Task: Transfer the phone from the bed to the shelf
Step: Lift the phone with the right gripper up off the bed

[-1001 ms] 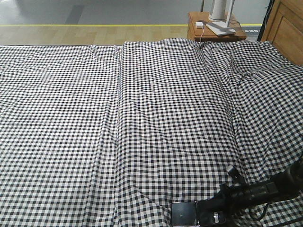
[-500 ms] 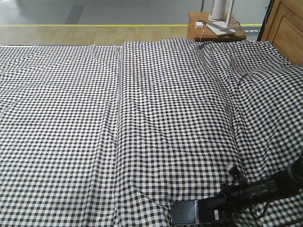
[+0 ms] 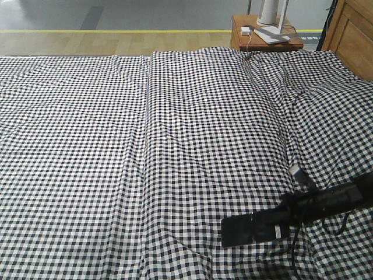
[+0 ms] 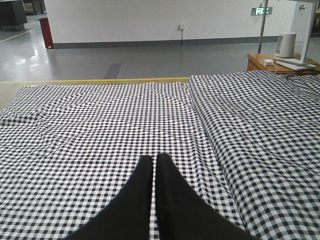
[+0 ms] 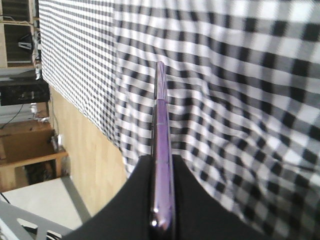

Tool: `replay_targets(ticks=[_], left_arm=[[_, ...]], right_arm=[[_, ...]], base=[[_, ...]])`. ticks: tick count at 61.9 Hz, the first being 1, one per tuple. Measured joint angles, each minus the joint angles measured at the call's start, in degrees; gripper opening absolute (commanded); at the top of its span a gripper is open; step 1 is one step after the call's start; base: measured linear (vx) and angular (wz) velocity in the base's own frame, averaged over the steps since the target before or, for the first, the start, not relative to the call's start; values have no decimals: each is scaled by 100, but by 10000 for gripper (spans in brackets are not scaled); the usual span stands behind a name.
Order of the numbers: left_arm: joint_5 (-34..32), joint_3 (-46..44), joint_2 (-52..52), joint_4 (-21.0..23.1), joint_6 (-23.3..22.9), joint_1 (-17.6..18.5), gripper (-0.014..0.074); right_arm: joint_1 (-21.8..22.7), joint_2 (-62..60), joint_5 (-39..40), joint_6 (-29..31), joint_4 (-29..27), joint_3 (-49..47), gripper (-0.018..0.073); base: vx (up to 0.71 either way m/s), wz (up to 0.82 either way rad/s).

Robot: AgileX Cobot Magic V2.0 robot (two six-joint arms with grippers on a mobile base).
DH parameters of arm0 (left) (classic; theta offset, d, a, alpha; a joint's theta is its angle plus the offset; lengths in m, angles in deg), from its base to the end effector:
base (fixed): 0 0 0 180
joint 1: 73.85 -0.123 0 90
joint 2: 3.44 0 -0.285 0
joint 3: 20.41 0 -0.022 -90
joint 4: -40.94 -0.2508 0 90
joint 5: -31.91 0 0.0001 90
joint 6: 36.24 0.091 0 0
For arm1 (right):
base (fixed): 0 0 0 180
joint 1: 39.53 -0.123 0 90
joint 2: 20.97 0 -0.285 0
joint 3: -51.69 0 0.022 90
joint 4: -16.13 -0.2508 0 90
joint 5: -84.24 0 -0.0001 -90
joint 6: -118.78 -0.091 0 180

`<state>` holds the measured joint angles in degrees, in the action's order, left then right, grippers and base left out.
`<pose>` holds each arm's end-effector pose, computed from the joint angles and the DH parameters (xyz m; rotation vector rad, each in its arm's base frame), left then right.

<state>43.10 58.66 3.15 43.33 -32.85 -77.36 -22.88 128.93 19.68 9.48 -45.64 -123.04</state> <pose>0.0556 0.0027 0.1857 -0.0303 1.6902 0.0528 0.3589 -0.0317 -0.0042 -0.1279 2.7137 1.4185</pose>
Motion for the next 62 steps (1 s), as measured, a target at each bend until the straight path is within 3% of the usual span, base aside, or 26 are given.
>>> replay_targets(ticks=[21,49,62], left_arm=[[0,0,0,0,0,0,1],[0,0,0,0,0,0,1],[0,0,0,0,0,0,1]], right_arm=[[-26,-2299,-100,-781,256,422,-2],[-27,-4917,-340,-1319,386,472,-2],[-27,-5995,-466,-1447,109,479,-2]], base=[[0,0],[0,0],[0,0]])
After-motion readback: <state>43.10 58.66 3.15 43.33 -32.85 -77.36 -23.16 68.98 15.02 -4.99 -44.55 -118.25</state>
